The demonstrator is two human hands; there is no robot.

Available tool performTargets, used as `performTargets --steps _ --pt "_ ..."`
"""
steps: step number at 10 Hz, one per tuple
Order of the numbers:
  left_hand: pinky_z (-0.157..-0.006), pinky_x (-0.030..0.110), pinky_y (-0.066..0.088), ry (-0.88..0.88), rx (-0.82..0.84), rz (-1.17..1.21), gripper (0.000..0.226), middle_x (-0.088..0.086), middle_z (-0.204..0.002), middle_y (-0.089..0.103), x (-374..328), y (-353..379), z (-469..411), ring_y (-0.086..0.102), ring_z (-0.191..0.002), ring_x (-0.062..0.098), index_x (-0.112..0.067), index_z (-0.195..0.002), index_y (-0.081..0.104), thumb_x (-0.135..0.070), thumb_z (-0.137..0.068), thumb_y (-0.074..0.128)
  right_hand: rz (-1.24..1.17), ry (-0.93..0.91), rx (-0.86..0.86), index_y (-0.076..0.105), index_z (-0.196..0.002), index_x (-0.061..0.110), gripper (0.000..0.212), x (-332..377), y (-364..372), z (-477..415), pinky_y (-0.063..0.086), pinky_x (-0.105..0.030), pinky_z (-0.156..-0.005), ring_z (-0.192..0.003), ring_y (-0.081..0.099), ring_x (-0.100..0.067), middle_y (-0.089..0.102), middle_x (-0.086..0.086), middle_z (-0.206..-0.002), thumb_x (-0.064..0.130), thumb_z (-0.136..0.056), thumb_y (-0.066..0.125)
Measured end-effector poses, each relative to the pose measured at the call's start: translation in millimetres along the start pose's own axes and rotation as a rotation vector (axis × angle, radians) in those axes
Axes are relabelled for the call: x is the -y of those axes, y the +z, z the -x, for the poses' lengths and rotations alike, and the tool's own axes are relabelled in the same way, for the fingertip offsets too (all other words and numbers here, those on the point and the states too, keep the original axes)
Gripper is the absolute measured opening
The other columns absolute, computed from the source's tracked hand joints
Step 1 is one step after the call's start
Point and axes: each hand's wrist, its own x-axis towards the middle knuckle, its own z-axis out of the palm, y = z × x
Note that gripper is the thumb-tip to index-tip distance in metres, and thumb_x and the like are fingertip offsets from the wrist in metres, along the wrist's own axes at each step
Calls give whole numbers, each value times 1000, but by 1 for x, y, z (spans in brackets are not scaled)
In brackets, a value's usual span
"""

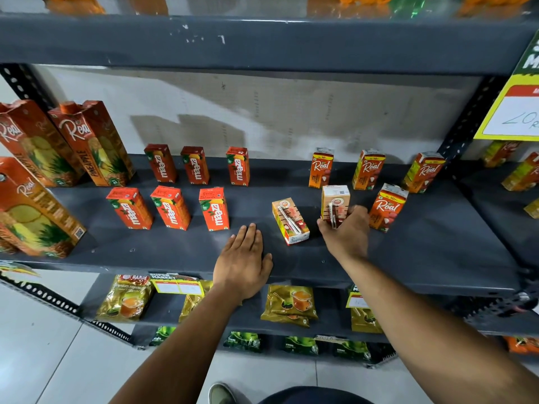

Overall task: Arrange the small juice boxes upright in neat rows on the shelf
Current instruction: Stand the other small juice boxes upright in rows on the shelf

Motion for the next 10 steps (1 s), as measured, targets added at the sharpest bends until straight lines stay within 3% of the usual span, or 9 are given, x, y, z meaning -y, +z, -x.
performTargets --steps 1,3,7,8,9,10 --pt "-119 37 5 0 5 -2 65 9 -160 12 0 0 0 6 -147 22 -9 -149 17 -47 -96 18 54 22 -32 45 -111 12 68 1 -1 0 52 -46 -81 -104 57 -28 58 -9 -110 40 -63 85" --pt "-119 37 6 -5 11 -3 66 8 -161 11 0 1 -1 5 -147 22 -9 -149 16 -48 -96 17 73 32 -20 45 -113 13 71 3 -2 -2 49 -45 -83 -105 58 -28 59 -9 -112 48 -64 83" --pt "-118 36 5 -1 5 -2 67 9 -160 12 2 3 -1 6 -147 22 -9 -149 17 -48 -95 16 -137 39 81 42 -124 15 60 -4 -7 -5 52 -47 -89 -113 58 -28 57 -10 -123 18 -74 77" --pt "-118 36 4 -2 5 -3 67 8 -160 12 2 3 -1 5 -147 22 -9 -149 17 -48 -94 15 -133 19 58 35 -135 13 81 -1 -6 0 47 -46 -95 -121 48 -26 47 -11 -133 30 -69 79" --pt "-118 36 4 -1 6 -1 67 8 -160 12 2 2 -1 5 -147 22 -9 -149 17 -48 -95 16 -90 20 23 36 -135 12 88 4 -3 0 46 -48 -96 -122 48 -25 49 -10 -132 43 -67 81" --pt "-118 36 4 -2 7 -1 66 8 -160 12 1 1 0 6 -147 22 -9 -149 17 -48 -95 17 -189 67 42 42 -125 14 65 5 -4 -5 51 -40 -81 -111 58 -25 58 -8 -120 29 -74 79"
